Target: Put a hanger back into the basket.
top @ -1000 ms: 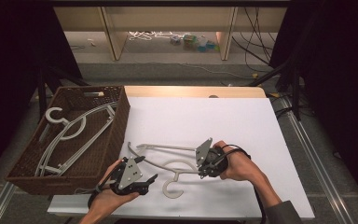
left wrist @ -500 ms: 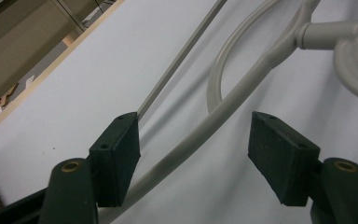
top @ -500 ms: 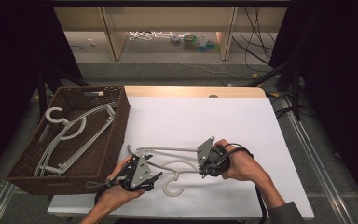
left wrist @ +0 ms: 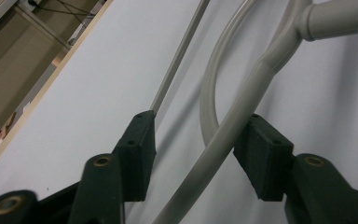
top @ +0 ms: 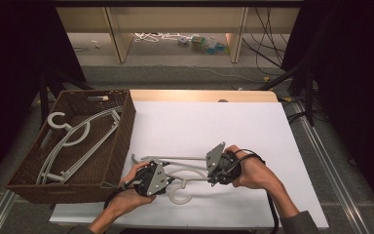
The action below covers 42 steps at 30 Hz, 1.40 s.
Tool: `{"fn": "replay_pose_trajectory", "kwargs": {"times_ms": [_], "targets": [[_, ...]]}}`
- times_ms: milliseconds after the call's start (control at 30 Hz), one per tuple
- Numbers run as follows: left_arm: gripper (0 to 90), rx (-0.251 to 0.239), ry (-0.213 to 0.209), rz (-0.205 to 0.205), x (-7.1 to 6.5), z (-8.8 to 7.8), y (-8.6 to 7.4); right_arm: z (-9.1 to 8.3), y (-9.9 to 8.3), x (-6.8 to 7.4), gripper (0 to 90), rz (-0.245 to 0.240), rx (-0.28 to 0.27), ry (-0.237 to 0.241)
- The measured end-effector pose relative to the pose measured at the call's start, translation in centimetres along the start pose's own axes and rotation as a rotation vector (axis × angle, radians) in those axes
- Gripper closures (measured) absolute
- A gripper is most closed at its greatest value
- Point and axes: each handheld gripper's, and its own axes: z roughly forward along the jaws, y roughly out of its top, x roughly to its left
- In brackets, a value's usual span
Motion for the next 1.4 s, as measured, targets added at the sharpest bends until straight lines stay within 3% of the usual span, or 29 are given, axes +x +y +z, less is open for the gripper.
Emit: {"fn": "replay_pose_trajectory", "kwargs": {"times_ms": [67,167,233,300,467,667,733,833,933,1000,1067,1133,1267,1400], "targets": [[58.3,-0.008,-0.015,0.027,0.0,0.1,0.1,-0.1,0.0,0.0,82.4,0.008,0.008,-0.001],[65.9,-0.005,-0.035,0.034,0.0,0.1,0.2,-0.1,-0.2,-0.1,82.5,0.003,0.001,-0.003],[68.0,-0.001,-0.03,0.102,0.0,0.1,0.3,-0.1,-0.2,0.0,82.4,0.007,0.007,0.0],[69.5,0.0,-0.03,0.123,-0.2,0.0,0.5,-0.1,-0.2,0.0,82.4,0.006,0.008,0.001],[73.4,0.002,-0.027,0.224,-0.2,-0.5,1.4,-0.7,-0.5,-0.2,82.2,0.003,-0.018,-0.007],[76.7,-0.028,-0.034,0.241,-0.1,-1.4,2.6,-1.6,-1.4,-0.6,78.6,0.044,-0.065,-0.011],[78.4,-0.038,-0.053,0.242,-0.1,-1.6,2.9,-1.7,-1.6,-0.8,76.4,0.079,-0.067,-0.027],[79.3,-0.044,-0.058,0.23,-0.2,-1.8,3.2,-2.0,-1.8,-1.0,73.7,0.129,-0.082,-0.041],[79.4,-0.056,-0.054,0.159,0.1,-1.9,3.2,-2.1,-1.9,-1.2,67.9,0.171,-0.109,-0.066],[79.4,-0.047,-0.053,0.099,0.5,-2.1,3.2,-2.3,-1.9,-1.4,57.1,0.235,-0.161,-0.119],[79.4,-0.053,-0.06,0.079,0.8,-2.0,3.1,-2.7,-1.9,-1.5,47.9,0.297,-0.21,-0.155],[79.4,-0.045,-0.067,0.01,0.9,-2.1,2.9,-3.1,-1.9,-1.6,40.3,0.358,-0.26,-0.204],[79.4,-0.039,-0.062,-0.054,1.5,-2.4,2.7,-3.8,-1.9,-1.6,30.9,0.451,-0.324,-0.314],[79.4,-0.052,-0.053,-0.138,2.1,-2.7,2.4,-4.9,-1.9,-1.1,24.9,0.507,-0.403,-0.369]]}}
